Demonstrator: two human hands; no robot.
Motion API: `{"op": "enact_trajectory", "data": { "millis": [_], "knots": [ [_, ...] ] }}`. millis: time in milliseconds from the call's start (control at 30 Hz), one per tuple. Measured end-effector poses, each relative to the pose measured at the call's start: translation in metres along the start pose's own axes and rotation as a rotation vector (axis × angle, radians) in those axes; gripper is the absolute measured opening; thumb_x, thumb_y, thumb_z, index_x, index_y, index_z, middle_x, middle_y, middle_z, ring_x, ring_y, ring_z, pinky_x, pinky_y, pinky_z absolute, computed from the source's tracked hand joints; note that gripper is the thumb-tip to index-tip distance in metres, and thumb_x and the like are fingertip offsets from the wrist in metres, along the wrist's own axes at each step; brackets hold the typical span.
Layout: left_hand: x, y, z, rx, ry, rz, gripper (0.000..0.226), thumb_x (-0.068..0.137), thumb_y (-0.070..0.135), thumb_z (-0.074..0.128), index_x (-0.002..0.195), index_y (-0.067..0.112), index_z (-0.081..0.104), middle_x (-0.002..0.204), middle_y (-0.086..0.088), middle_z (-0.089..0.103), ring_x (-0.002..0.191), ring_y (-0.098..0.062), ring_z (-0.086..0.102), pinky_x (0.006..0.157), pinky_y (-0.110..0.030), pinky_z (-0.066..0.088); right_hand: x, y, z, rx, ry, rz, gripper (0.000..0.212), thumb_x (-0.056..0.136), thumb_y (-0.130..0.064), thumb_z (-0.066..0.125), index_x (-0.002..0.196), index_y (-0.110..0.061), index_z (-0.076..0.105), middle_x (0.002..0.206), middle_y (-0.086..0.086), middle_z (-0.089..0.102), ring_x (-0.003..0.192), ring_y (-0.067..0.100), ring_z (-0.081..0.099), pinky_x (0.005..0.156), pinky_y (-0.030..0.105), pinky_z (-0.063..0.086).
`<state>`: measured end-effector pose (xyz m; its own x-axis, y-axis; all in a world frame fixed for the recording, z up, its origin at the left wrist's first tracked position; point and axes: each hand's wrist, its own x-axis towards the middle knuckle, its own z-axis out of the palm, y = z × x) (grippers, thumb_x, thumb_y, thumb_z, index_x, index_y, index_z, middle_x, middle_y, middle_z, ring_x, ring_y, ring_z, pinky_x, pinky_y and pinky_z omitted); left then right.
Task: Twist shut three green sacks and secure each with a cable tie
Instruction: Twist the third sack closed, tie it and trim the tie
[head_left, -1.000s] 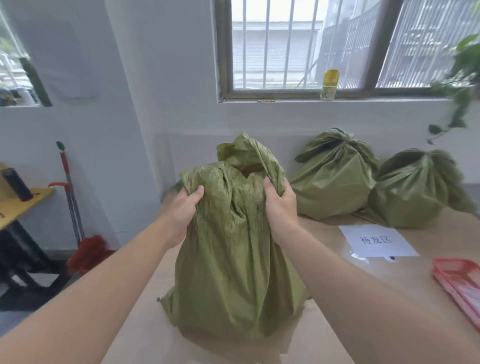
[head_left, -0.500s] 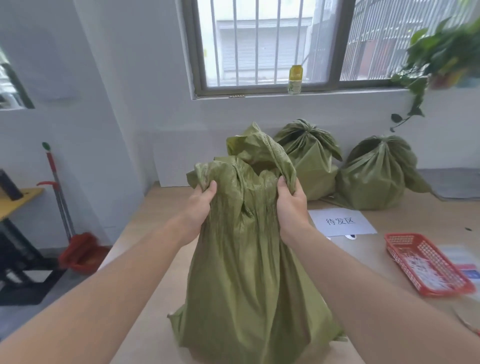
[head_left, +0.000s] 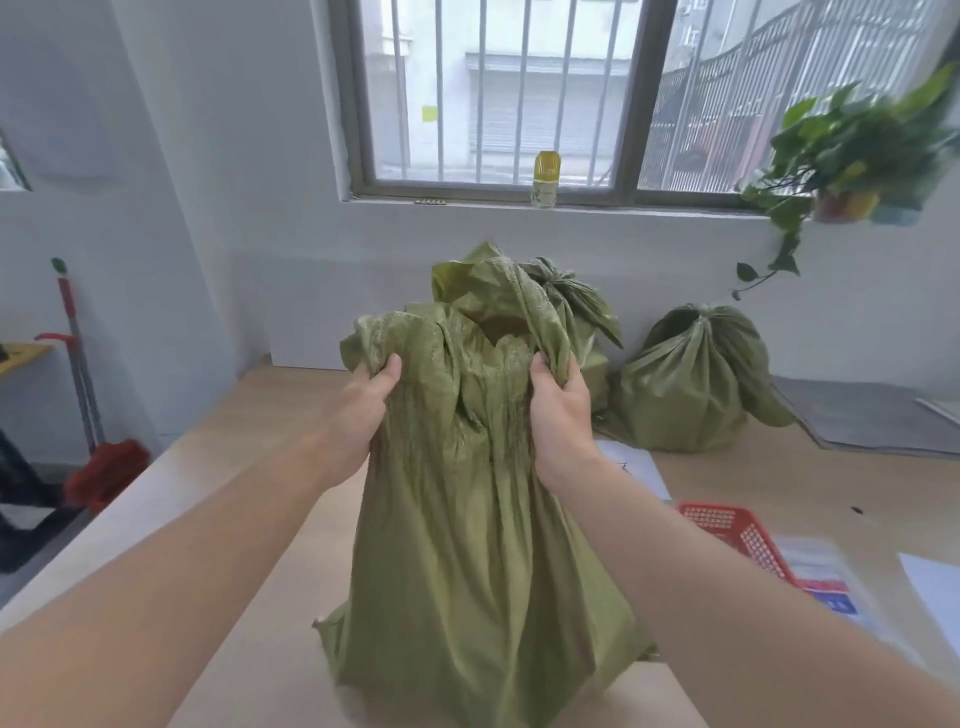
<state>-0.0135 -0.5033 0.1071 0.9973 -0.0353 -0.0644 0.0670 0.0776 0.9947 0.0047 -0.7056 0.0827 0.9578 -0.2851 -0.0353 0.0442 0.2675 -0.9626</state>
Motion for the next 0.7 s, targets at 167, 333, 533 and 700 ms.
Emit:
{"op": "enact_trajectory", "data": {
  "millis": [167, 333, 533, 700],
  "knots": [
    [0.034, -0.003, 0.017, -0.053, -0.074, 0.008, 0.021, 0.108, 0.039, 0.047, 0.125, 0.047, 0.054, 0.121, 0.021, 0.071, 0.121, -0.010, 0.064, 0.105, -0.042, 0.049, 0.029, -0.009, -0.023, 0.032, 0.081, -0.038, 0.030, 0.107, -0.035, 0.052, 0.135, -0.047, 0.055, 0.131, -0.017, 0.065, 0.123, 0.012, 0.062, 0.114, 0.044, 0.046],
    [0.069, -0.011, 0.020, -0.043, -0.226, -0.019, 0.033, 0.106, 0.033, 0.052, 0.139, 0.029, 0.055, 0.131, 0.002, 0.071, 0.121, -0.021, 0.068, 0.104, -0.048, 0.051, 0.049, -0.010, -0.044, 0.031, 0.189, -0.093, 0.016, 0.107, -0.042, 0.052, 0.119, -0.049, 0.057, 0.124, -0.020, 0.065, 0.122, 0.009, 0.060, 0.116, 0.043, 0.043],
    [0.099, -0.033, 0.015, -0.112, -0.209, -0.306, 0.051, 0.102, 0.053, 0.047, 0.113, 0.013, 0.076, 0.110, -0.011, 0.078, 0.094, -0.024, 0.077, 0.086, -0.040, 0.057, 0.058, 0.015, -0.076, -0.062, 0.371, -0.215, 0.025, 0.092, -0.042, 0.076, 0.098, -0.021, 0.064, 0.084, -0.003, 0.061, 0.078, 0.014, 0.057, 0.079, 0.031, 0.051],
    [0.115, -0.047, 0.016, 0.053, -0.235, -0.540, 0.046, 0.100, 0.049, 0.057, 0.120, 0.012, 0.075, 0.105, -0.014, 0.078, 0.093, -0.029, 0.074, 0.093, -0.044, 0.057, 0.078, 0.016, -0.083, -0.185, 0.328, -0.181, 0.032, 0.084, -0.037, 0.086, 0.097, -0.014, 0.068, 0.091, 0.004, 0.075, 0.080, 0.015, 0.069, 0.083, 0.039, 0.061]
  ]
}}
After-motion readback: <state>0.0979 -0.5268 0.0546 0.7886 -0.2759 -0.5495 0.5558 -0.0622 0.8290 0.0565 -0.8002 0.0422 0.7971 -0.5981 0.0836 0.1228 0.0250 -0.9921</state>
